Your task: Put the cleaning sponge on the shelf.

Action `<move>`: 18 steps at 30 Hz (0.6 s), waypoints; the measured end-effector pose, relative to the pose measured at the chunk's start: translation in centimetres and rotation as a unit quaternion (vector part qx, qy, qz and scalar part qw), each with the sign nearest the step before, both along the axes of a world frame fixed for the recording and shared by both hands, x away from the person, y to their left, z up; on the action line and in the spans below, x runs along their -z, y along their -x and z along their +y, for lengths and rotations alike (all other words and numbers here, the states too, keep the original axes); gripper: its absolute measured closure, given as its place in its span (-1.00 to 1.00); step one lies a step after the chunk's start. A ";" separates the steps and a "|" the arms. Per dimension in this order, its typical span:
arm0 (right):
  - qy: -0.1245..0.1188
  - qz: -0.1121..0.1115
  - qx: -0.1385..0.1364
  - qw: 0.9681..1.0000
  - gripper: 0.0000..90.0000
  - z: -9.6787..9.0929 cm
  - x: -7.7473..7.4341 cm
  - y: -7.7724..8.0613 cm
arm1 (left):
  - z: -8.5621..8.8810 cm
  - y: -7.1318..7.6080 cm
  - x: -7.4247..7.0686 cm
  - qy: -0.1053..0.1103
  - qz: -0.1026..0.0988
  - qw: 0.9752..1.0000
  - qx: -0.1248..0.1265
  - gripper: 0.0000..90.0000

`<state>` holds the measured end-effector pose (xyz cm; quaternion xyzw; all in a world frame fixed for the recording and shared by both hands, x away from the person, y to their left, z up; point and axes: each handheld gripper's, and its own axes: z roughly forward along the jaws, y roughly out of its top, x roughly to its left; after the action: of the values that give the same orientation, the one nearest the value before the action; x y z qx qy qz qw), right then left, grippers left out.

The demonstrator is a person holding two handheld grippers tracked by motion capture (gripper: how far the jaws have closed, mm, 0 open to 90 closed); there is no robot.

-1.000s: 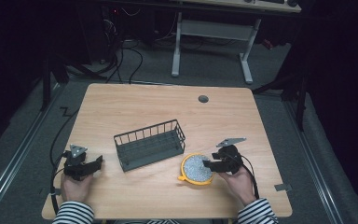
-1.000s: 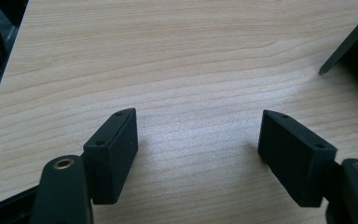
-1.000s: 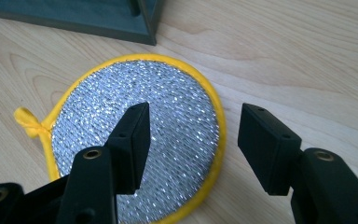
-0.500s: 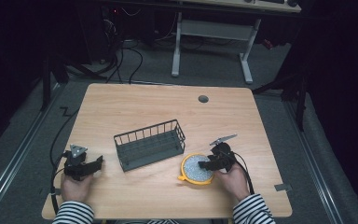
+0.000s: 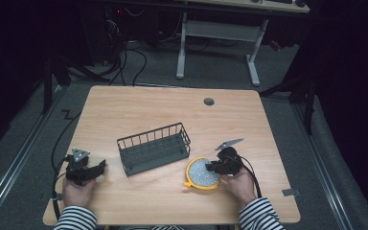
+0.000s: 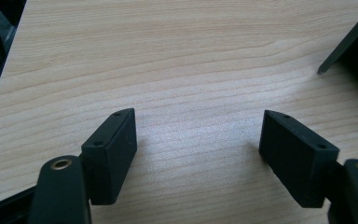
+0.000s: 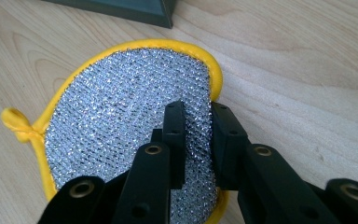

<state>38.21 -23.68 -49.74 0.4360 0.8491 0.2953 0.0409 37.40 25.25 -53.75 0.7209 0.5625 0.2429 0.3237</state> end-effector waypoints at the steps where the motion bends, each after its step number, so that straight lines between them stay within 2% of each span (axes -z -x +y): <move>1: 0.000 0.000 0.000 1.000 0.74 0.0 0.0 0.0 | 0.0 0.0 0.0 0.000 0.000 1.000 0.000 -0.38; 9: -0.019 -0.018 -0.006 1.000 0.74 -0.1 -0.6 0.3 | 0.0 0.0 0.0 0.000 0.000 1.000 0.000 -0.38; 13: -0.021 -0.029 -0.009 0.999 0.75 -0.4 -1.2 0.5 | 0.0 0.0 0.0 0.001 0.000 1.000 0.000 -0.38; 14: -0.028 -0.032 -0.008 0.999 0.75 -0.7 -1.5 0.4 | 0.0 0.0 0.0 0.001 0.000 1.000 0.000 -0.38; 16: -0.030 -0.031 -0.005 0.999 0.75 -0.8 -1.7 0.4 | 0.0 0.0 0.0 0.001 0.000 1.000 0.000 -0.38; 18: -0.032 -0.041 -0.010 0.999 0.75 -0.9 -2.4 0.3 | 0.0 0.0 0.0 0.001 0.000 1.000 0.000 -0.37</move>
<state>37.89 -24.61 -47.32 0.4162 0.8411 0.3405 0.0587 37.40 25.27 -53.75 0.7203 0.5631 0.2423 0.3246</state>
